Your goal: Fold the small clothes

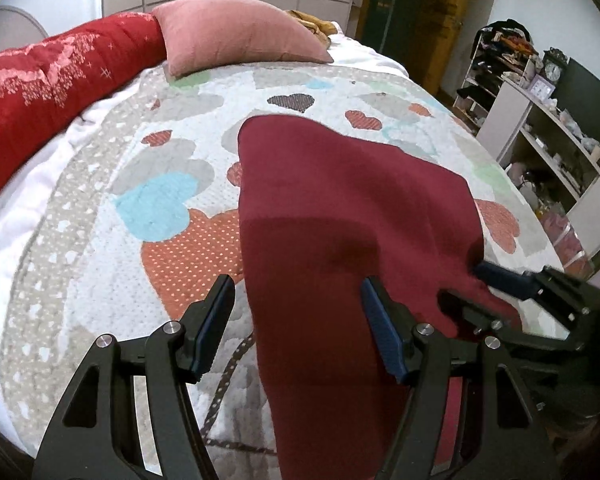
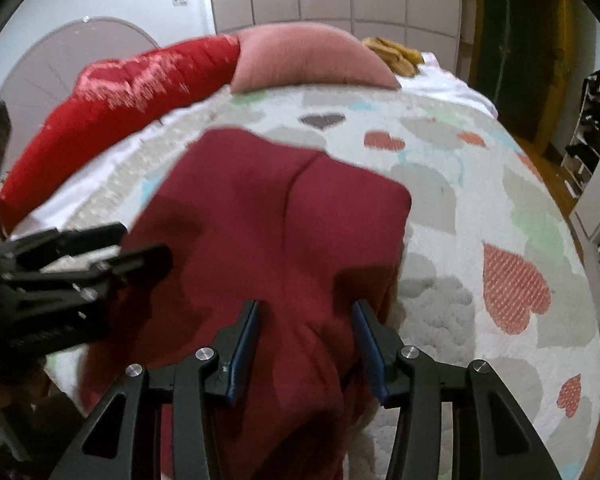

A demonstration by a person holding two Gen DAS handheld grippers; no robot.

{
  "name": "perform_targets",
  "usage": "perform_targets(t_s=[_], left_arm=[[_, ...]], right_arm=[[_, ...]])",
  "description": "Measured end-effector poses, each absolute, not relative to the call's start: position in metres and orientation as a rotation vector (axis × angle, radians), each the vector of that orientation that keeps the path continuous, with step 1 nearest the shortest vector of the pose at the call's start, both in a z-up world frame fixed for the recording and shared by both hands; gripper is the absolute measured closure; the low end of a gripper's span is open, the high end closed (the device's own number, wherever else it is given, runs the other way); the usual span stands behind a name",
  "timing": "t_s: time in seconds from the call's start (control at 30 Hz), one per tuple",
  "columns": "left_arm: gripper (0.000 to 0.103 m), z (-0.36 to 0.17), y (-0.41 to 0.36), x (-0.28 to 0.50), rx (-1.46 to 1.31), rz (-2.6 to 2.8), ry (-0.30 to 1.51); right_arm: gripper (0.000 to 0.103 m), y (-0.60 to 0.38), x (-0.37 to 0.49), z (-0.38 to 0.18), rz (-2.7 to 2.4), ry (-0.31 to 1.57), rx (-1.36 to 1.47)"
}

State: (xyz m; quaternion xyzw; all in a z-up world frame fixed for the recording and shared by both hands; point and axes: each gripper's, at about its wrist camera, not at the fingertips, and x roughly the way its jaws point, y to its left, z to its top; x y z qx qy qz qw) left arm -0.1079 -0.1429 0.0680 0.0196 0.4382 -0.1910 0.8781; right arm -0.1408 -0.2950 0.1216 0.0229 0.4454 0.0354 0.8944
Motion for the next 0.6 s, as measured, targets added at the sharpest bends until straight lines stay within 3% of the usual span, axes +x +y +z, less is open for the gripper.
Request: perform_targets(t_s=[0.6], left_arm=[[0.036,0.11,-0.132,-0.155,0.026,-0.323,0.778]], right_arm=[[0.054,-0.299,-0.187,0.168,-0.019,0.81,0.117]])
